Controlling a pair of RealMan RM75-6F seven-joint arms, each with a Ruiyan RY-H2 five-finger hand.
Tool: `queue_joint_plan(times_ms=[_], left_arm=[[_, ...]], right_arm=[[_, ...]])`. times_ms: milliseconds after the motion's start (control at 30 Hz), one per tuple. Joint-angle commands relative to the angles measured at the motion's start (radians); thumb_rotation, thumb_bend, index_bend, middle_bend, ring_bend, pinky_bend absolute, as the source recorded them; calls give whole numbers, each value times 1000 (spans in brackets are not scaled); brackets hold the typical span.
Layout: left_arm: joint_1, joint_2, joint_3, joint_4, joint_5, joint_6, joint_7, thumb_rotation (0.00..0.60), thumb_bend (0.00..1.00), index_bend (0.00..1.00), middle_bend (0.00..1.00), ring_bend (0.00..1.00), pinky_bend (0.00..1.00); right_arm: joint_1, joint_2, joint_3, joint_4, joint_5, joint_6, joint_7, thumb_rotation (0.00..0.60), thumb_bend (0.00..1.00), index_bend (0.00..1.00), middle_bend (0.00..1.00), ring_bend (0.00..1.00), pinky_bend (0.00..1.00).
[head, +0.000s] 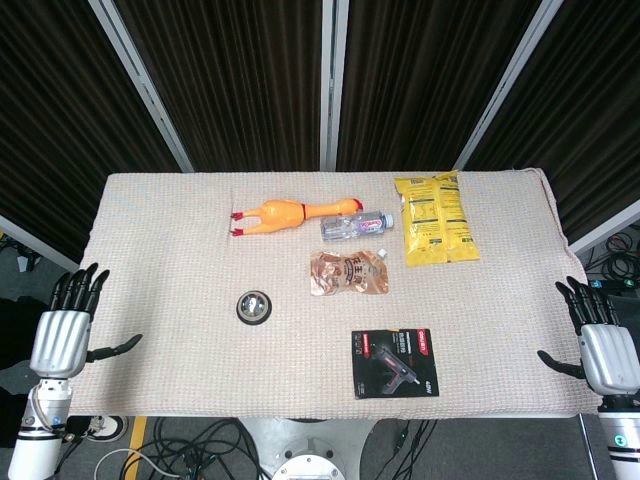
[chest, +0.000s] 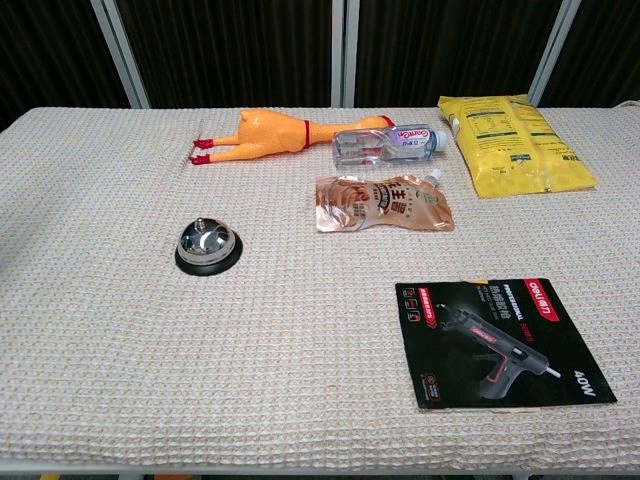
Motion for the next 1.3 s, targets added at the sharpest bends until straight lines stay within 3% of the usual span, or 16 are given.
queue_joint_plan(times_ms=[33, 400, 633, 833, 1300], left_arm=[[0, 0, -1, 0, -1, 0, -2, 255, 0, 34, 0, 0, 0], [-16, -8, -5, 3, -14, -27, -1, 249, 0, 35, 0, 0, 0], [-74, -50, -25, 24, -28, -103, -11, 254, 0, 34, 0, 0, 0], [-153, -147, -35, 60, -24, -192, -27, 255, 0, 35, 0, 0, 0], [-361, -417, -65, 312, -29, -407, -172, 262, 0, 34, 0, 0, 0]], right_arm=[[0, 1, 0, -1, 0, 1, -1, 600, 0, 0, 0, 0, 0], [-1, 4, 5, -3, 6, 2, 3, 600, 0, 0, 0, 0, 0], [-2, 14, 6, -10, -3, 14, -9, 600, 0, 0, 0, 0, 0], [-2, 26, 9, -24, -3, 16, -20, 600, 0, 0, 0, 0, 0], [1, 38, 13, -39, 9, 6, -31, 600, 0, 0, 0, 0, 0]])
